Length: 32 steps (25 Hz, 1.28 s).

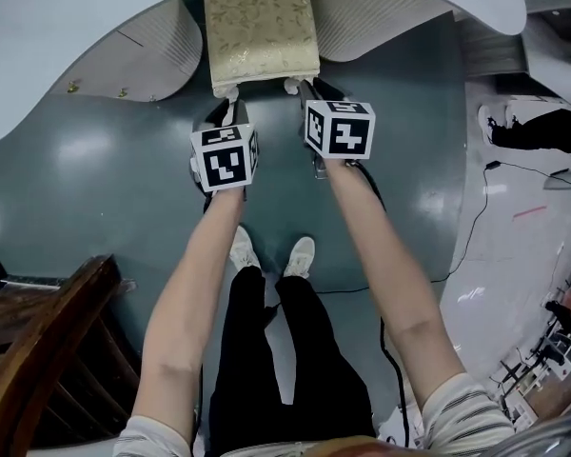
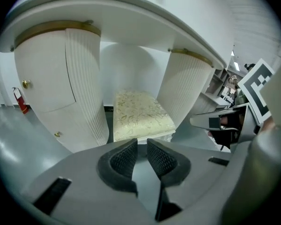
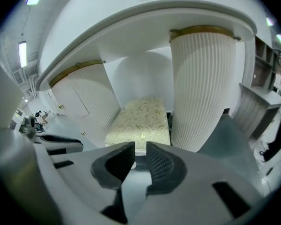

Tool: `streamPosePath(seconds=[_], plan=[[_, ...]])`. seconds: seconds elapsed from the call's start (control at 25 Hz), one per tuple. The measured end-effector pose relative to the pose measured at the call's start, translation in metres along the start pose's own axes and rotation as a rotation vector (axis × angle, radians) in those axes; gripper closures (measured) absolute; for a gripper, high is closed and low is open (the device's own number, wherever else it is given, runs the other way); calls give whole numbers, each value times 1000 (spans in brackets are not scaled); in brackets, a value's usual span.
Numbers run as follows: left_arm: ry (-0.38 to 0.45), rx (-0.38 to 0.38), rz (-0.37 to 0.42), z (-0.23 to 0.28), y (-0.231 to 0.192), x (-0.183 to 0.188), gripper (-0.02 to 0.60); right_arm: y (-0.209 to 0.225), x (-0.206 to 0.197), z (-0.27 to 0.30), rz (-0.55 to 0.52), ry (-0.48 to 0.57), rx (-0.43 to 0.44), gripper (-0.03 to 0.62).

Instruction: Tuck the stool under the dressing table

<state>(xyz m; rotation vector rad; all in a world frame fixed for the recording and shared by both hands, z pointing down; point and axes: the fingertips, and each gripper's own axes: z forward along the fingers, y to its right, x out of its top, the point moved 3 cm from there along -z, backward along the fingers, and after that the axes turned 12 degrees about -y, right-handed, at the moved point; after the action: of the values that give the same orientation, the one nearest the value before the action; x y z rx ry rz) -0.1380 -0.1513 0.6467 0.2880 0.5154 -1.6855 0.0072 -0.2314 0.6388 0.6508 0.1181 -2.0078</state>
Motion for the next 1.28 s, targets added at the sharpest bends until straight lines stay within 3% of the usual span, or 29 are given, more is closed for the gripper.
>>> streamPosePath(seconds=[0.2, 0.8, 1.0, 1.28], plan=[[34, -16, -10, -39, 15, 0, 568, -16, 1, -45, -17, 37, 6, 580], [171, -62, -10, -182, 77, -19, 575, -65, -26, -192, -6, 162, 84, 582], [233, -69, 48, -231, 87, -24, 575, -81, -33, -239, 41, 217, 129, 582], [282, -91, 64, -298, 107, -36, 575, -106, -42, -309, -12, 268, 138, 580]])
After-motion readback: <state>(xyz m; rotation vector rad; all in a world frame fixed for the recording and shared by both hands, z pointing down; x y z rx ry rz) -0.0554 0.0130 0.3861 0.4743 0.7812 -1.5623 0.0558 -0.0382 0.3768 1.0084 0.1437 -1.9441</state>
